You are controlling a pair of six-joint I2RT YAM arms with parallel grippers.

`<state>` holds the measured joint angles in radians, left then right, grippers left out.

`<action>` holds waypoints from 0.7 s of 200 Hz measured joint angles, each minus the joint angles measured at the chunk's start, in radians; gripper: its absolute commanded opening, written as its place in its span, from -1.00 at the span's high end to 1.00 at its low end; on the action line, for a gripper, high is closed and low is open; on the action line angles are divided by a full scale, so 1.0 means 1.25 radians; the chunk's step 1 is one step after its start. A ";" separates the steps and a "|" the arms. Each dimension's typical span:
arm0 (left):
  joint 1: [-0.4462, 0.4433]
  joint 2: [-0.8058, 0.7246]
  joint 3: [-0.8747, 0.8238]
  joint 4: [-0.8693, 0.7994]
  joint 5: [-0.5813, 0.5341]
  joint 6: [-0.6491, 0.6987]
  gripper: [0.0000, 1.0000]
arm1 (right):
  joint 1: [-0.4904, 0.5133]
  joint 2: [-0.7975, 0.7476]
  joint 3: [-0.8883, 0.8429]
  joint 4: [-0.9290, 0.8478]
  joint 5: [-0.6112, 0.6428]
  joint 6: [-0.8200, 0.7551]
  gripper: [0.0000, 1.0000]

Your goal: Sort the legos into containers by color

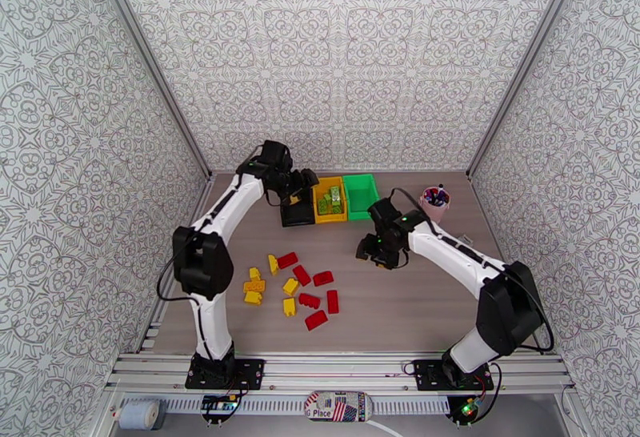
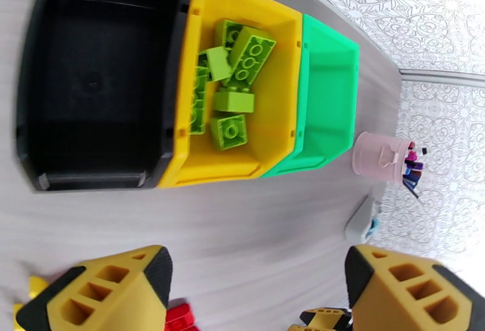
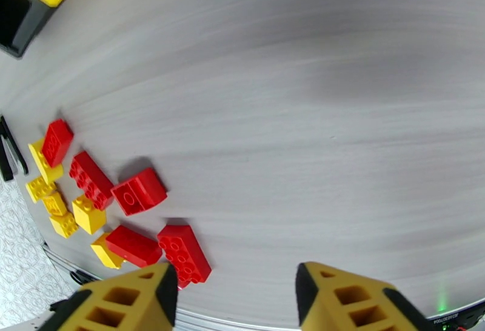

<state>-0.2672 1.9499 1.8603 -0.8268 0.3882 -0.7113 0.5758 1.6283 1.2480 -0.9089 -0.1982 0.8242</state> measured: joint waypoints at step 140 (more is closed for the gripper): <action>0.042 -0.326 -0.451 -0.027 -0.120 0.094 -0.86 | 0.215 0.228 0.135 -0.029 -0.009 0.002 -0.35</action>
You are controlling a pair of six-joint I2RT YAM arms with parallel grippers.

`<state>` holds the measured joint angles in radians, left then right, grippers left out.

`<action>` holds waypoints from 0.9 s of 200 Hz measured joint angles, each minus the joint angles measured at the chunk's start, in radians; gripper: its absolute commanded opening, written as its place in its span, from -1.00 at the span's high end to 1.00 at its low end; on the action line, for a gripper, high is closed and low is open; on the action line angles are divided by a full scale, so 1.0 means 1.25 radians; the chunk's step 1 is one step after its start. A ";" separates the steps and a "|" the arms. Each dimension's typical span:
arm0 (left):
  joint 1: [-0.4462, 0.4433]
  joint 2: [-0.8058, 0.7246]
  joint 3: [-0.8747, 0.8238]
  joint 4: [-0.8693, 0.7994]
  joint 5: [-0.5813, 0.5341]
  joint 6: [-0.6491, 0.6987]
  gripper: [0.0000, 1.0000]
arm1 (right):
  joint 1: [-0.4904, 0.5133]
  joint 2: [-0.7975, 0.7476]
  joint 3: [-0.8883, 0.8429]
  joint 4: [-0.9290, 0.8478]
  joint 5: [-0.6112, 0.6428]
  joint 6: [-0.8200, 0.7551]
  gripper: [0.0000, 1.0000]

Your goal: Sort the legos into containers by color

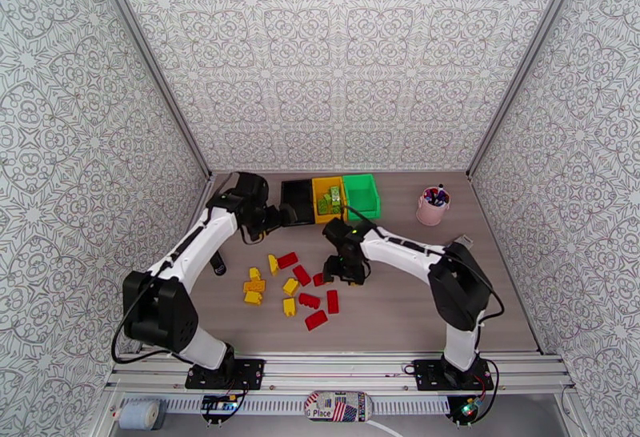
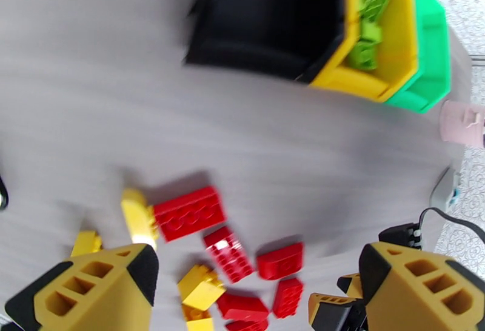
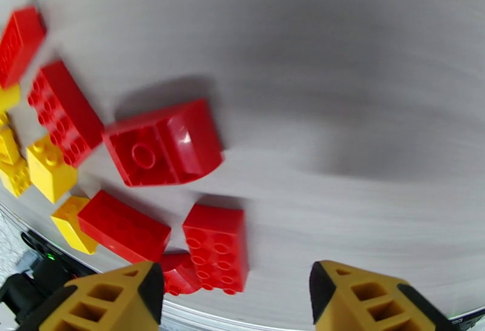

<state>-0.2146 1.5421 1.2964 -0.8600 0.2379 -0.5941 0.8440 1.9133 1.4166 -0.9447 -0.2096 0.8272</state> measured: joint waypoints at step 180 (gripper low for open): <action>0.003 -0.096 -0.181 0.019 0.040 -0.004 -0.98 | 0.088 0.104 0.052 -0.059 0.020 0.056 -0.05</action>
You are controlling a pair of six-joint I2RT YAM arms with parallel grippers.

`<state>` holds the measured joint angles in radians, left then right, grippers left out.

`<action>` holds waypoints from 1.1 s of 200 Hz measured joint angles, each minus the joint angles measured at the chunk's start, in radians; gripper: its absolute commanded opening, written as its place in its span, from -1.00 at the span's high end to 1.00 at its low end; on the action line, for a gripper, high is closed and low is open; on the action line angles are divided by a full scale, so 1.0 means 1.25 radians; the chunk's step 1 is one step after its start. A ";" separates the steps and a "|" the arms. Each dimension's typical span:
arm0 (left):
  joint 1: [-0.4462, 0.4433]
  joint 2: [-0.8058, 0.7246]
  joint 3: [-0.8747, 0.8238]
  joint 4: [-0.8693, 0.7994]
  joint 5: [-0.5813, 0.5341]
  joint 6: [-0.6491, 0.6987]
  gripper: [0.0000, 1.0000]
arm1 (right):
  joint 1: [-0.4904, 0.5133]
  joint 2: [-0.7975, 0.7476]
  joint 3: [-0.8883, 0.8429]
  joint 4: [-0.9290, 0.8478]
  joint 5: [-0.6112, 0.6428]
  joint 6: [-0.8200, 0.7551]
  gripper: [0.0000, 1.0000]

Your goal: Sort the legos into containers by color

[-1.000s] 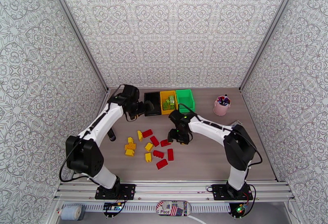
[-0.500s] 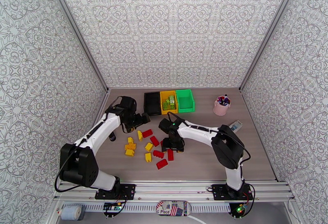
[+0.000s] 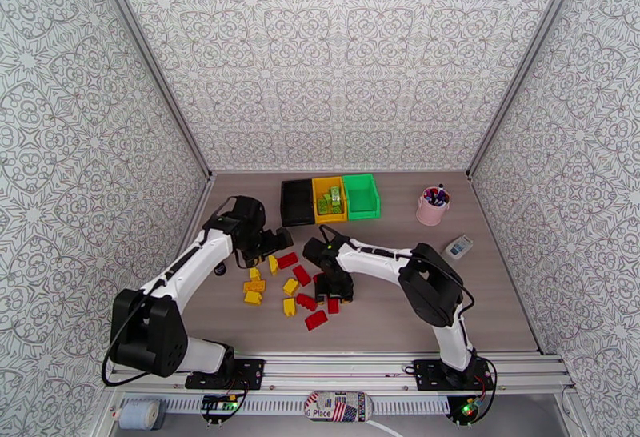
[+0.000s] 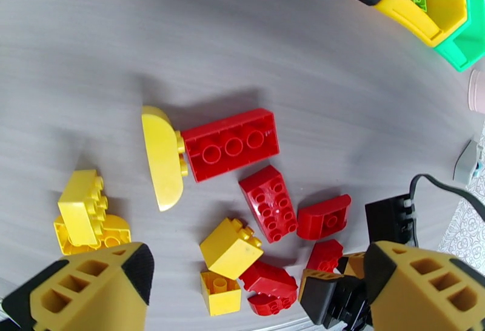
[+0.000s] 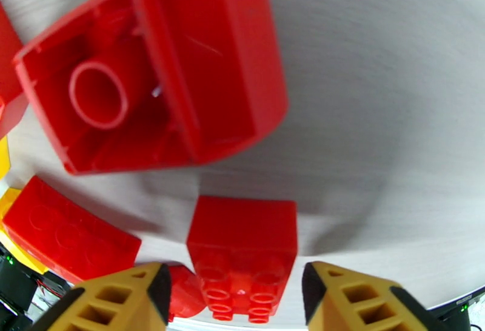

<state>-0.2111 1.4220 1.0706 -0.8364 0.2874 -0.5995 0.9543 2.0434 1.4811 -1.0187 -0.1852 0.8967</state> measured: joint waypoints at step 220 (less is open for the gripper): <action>-0.255 0.330 0.288 0.143 0.103 -0.131 -0.95 | -0.280 -0.248 -0.159 0.092 -0.020 -0.008 0.60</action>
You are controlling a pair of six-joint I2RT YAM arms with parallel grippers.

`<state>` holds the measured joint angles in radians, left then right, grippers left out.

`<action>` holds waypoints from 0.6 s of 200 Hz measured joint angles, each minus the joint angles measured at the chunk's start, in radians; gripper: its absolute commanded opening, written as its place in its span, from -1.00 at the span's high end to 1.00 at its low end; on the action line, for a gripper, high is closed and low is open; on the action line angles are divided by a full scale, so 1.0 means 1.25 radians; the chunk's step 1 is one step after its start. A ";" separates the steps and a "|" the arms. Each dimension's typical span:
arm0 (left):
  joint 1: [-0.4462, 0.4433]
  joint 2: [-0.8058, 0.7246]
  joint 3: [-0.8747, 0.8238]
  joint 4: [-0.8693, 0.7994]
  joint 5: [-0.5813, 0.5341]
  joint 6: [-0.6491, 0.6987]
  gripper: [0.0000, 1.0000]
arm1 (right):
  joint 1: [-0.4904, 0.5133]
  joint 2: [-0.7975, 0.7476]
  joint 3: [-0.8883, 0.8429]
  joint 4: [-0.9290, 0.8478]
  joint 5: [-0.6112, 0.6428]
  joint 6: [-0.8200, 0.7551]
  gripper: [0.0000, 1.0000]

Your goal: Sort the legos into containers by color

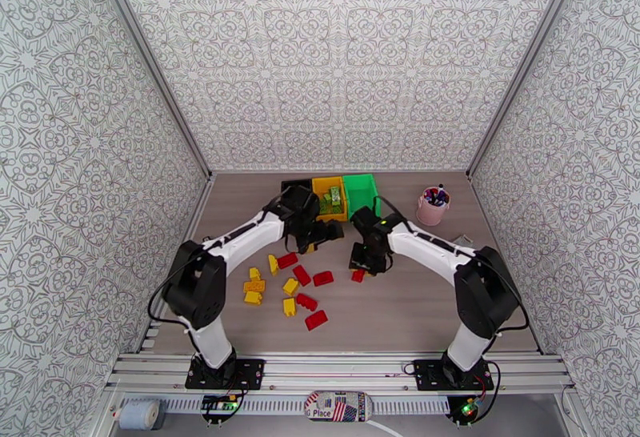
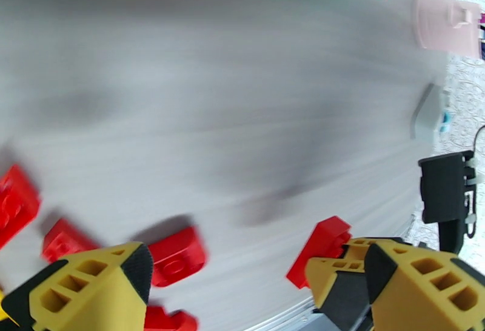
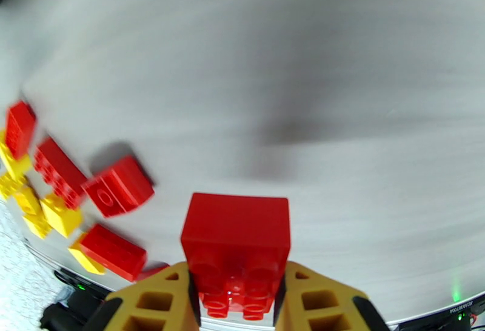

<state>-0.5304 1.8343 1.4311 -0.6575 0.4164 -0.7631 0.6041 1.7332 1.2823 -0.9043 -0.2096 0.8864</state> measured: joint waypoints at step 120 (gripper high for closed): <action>0.028 0.078 0.194 -0.034 -0.007 -0.036 -0.93 | -0.204 0.122 0.211 0.041 -0.107 -0.045 0.58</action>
<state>-0.4953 1.9320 1.6741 -0.7002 0.4072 -0.8085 0.3492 1.8862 1.5463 -0.8536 -0.3439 0.8299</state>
